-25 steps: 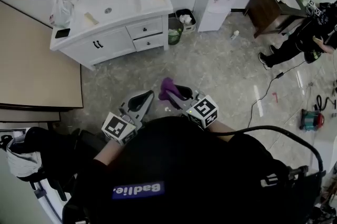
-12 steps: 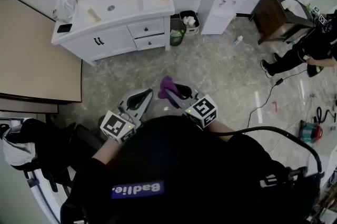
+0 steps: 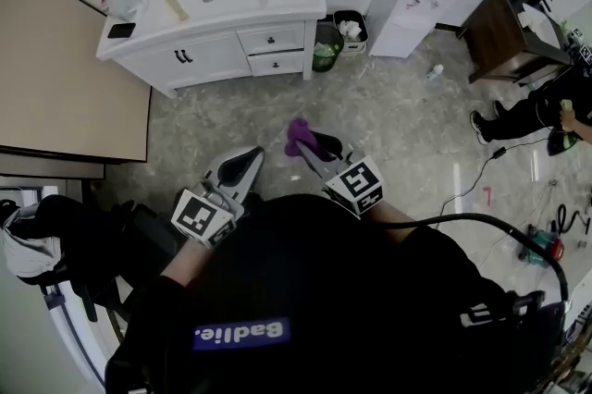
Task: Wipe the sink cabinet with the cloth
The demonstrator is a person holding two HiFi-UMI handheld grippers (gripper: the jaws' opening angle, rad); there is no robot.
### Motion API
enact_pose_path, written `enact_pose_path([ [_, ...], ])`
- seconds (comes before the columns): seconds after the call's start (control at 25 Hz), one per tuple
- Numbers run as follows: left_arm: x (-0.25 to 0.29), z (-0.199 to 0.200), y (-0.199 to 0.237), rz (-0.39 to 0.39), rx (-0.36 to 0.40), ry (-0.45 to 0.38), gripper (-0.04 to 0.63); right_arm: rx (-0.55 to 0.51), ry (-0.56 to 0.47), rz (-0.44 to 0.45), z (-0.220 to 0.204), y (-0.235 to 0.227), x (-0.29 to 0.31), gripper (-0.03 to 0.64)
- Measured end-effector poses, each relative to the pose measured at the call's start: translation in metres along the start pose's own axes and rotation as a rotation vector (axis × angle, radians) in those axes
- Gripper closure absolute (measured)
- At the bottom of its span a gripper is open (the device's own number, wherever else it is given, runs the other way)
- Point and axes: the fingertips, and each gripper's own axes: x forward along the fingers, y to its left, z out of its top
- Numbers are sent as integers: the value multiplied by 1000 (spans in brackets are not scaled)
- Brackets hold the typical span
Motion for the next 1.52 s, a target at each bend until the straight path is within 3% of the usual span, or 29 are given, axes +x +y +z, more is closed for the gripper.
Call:
enact_pose_path([
  [0.56, -11, -4, 238, -168, -83, -2, 604, -115, 141, -139, 31, -14, 224, 545],
  [0.76, 2, -26, 295, -161, -124, 17, 604, -82, 169, -184, 20, -39, 271, 545],
  [1.12, 63, -104, 343, -95, -129, -1, 604, -55, 185, -146, -67, -111, 325, 545],
  [1.32, 99, -186, 359, -137, -141, 40, 604, -85, 203, -138, -139, -153, 367, 545],
  [1.52, 130, -277, 402, -85, -150, 39, 604, -113, 222, -155, -212, -194, 403, 545],
])
